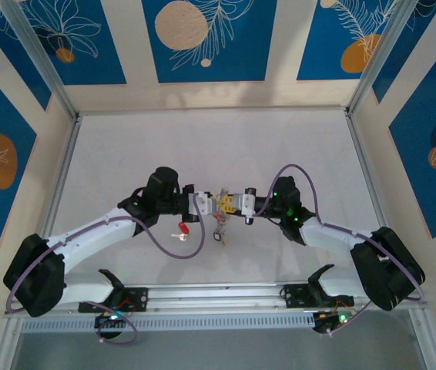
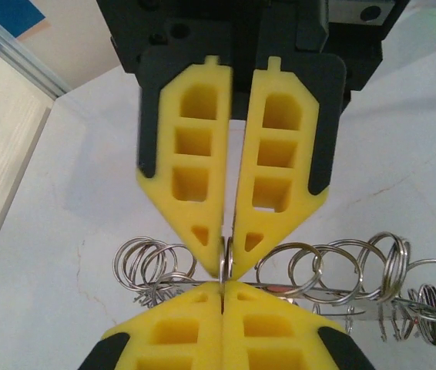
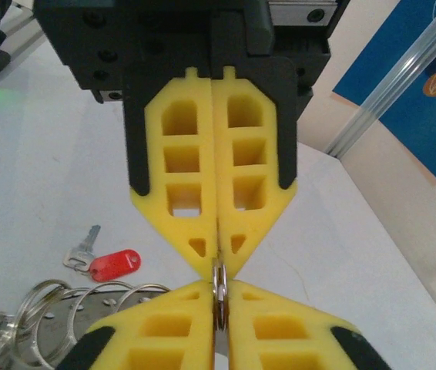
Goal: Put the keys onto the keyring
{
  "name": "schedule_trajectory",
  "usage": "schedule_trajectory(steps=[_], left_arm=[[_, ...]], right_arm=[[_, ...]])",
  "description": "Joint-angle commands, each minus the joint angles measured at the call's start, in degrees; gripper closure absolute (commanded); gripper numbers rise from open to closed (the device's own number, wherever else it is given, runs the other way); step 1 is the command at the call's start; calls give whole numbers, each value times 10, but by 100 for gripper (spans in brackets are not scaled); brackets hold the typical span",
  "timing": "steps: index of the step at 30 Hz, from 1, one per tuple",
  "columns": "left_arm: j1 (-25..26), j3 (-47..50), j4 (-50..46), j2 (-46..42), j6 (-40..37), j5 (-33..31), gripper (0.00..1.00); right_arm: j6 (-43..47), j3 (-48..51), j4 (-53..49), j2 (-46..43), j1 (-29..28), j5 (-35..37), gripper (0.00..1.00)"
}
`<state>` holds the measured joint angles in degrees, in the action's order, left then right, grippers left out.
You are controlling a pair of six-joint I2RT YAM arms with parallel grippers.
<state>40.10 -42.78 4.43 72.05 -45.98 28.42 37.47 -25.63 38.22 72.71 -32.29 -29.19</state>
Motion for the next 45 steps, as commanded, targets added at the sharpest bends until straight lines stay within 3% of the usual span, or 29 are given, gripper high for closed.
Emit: schedule_trajectory(steps=[1, 4, 8, 12, 38, 45], left_arm=[[4, -18, -4, -12, -15, 10, 100], [3, -11, 7, -15, -11, 8, 100], [3, -7, 4, -13, -17, 8, 83], [2, 2, 12, -11, -12, 5, 80], [-10, 7, 34, 1, 2, 64, 84], [-13, 17, 74, 0, 17, 127, 90]], right_arm=[[12, -19, -14, 8, -3, 9, 100], [12, -18, -14, 6, -3, 10, 100], [-3, -5, 24, 2, -1, -6, 100], [-24, 4, 55, -5, 12, -36, 100], [-47, 5, 72, -19, 29, -112, 100], [-47, -3, 68, -8, 28, -128, 100]])
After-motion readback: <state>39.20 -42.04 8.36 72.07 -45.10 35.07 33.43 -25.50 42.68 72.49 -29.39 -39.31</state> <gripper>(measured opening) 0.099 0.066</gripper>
